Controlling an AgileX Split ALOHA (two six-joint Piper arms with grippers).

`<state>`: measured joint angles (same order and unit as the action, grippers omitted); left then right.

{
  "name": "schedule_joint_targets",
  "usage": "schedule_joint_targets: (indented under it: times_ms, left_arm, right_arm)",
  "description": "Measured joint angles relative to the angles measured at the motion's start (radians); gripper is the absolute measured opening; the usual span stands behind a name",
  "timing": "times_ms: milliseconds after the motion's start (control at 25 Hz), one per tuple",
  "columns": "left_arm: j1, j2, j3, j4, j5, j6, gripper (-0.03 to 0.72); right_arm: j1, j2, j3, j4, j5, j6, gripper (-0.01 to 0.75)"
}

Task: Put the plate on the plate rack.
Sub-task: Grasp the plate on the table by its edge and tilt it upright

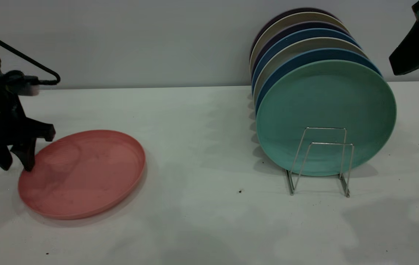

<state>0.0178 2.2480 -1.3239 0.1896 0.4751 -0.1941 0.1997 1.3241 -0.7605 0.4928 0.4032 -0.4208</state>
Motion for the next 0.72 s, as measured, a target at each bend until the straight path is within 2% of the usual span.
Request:
schedule_joint_targets:
  times_ms: [240, 480, 600, 720]
  left_arm:
    - [0.0, 0.048, -0.037, -0.101, -0.004, 0.112, 0.382]
    - [0.0, 0.087, -0.055, -0.111, -0.001, 0.127, 0.362]
    - [0.0, 0.091, -0.061, -0.108, -0.011, 0.127, 0.276]
    - [0.0, 0.091, -0.061, -0.103, -0.021, 0.135, 0.155]
  right_arm:
    - [0.0, 0.0, 0.0, 0.003, -0.012, 0.0, 0.407]
    - [0.0, 0.0, 0.0, 0.003, -0.016, -0.001, 0.407]
    - [0.0, 0.0, 0.0, 0.003, -0.016, -0.001, 0.407]
    - [0.0, 0.0, 0.0, 0.003, -0.017, -0.001, 0.407]
